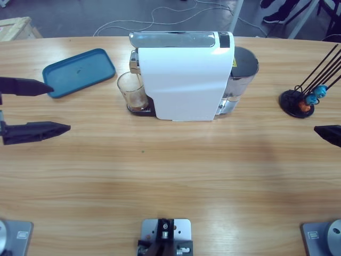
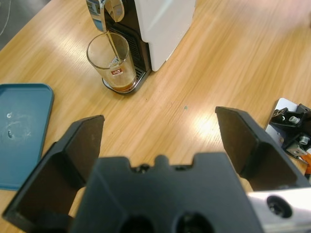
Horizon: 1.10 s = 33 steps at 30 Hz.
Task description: Pour coffee
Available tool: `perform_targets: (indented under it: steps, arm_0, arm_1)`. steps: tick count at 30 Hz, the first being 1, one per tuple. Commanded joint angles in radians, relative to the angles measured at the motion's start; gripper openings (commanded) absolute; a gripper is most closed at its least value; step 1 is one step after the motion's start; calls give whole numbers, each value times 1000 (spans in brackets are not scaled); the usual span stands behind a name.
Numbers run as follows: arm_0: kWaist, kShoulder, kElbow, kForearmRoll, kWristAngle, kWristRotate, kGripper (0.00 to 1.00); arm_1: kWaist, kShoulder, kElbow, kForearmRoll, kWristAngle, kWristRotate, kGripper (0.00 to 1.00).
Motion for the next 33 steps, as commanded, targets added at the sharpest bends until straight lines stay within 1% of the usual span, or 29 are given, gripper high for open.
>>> perform_targets:
  steps: [1,11,14,16,19,24,26,30,33]
  arm_0:
    - [-10,-4,47,-8,15,-5,996]
    - [-10,34,54,-10,14,-7,996]
    - [-10,47,65,-49,-1,-16,996]
    - [-10,55,85,-106,1,-25,996]
    - [-10,94,117,-215,12,-16,996]
    - [-1,213,123,-343,9,23,998]
    - [34,291,126,-409,-24,58,1000]
    - [139,418,126,-582,-176,125,1000]
    - [188,490,120,-700,-203,157,1000]
  arm_1:
    - [10,20,45,-15,18,8,1000]
    - [10,24,63,-37,26,11,1000]
    - [10,27,63,-38,30,11,1000]
    - [10,34,71,-49,48,11,1000]
    - [10,57,69,-52,52,12,1000]
    - [10,54,69,-51,47,12,1000]
    - [10,57,69,-51,49,12,1000]
    - [10,49,69,-50,54,10,1000]
    - [10,48,69,-51,55,10,1000]
